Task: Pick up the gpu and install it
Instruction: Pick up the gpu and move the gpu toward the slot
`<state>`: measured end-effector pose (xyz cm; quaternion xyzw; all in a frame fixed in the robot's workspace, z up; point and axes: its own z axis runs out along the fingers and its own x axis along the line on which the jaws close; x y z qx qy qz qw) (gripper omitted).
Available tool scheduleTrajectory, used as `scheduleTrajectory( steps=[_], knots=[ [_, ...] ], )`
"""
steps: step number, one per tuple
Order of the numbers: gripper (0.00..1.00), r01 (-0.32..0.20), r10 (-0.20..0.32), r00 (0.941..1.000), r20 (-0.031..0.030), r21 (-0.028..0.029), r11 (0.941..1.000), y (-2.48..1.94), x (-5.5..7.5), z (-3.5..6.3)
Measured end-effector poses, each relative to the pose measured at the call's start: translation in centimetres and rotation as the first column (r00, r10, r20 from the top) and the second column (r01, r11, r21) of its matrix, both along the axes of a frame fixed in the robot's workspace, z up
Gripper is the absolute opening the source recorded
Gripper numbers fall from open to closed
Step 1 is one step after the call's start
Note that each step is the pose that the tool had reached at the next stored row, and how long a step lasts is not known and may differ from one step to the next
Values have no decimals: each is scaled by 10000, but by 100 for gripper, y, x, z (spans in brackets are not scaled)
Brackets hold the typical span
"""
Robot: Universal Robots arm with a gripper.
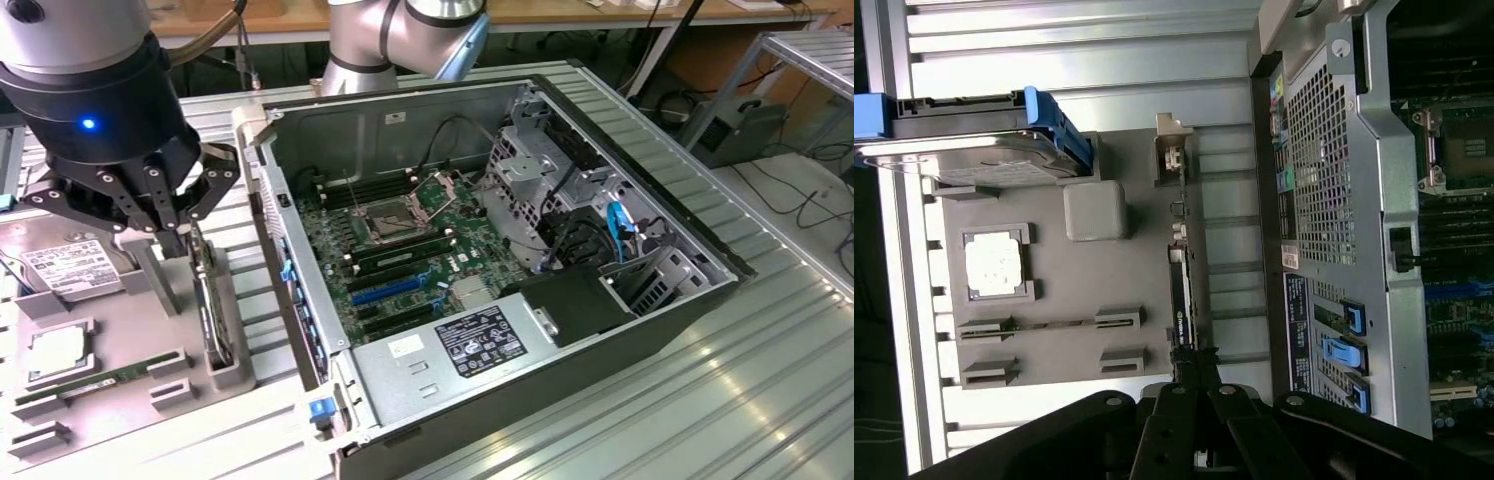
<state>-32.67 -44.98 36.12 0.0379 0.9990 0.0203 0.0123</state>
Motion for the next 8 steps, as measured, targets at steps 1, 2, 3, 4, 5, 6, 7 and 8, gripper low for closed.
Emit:
scheduleTrajectory(
  steps=[1, 2, 3, 4, 5, 6, 7, 8],
  knots=[
    [11, 0, 0, 10000, 0, 0, 10000, 0, 0, -1],
    [17, 0, 0, 10000, 0, 0, 10000, 0, 0, -2],
    [24, 0, 0, 10000, -1, 0, 10000, 0, 0, -2],
    [30, 0, 0, 10000, -1, 0, 10000, 0, 0, -3],
    [36, 0, 0, 10000, -1, 0, 10000, 0, 0, -3],
    [36, 0, 0, 10000, -1, 0, 10000, 0, 0, -3],
    [42, 0, 0, 10000, 0, -2, 10000, 0, 1, -6],
    [48, 9, -9, 10000, 0, -13, 10000, 3, 1, -16]
  ],
)
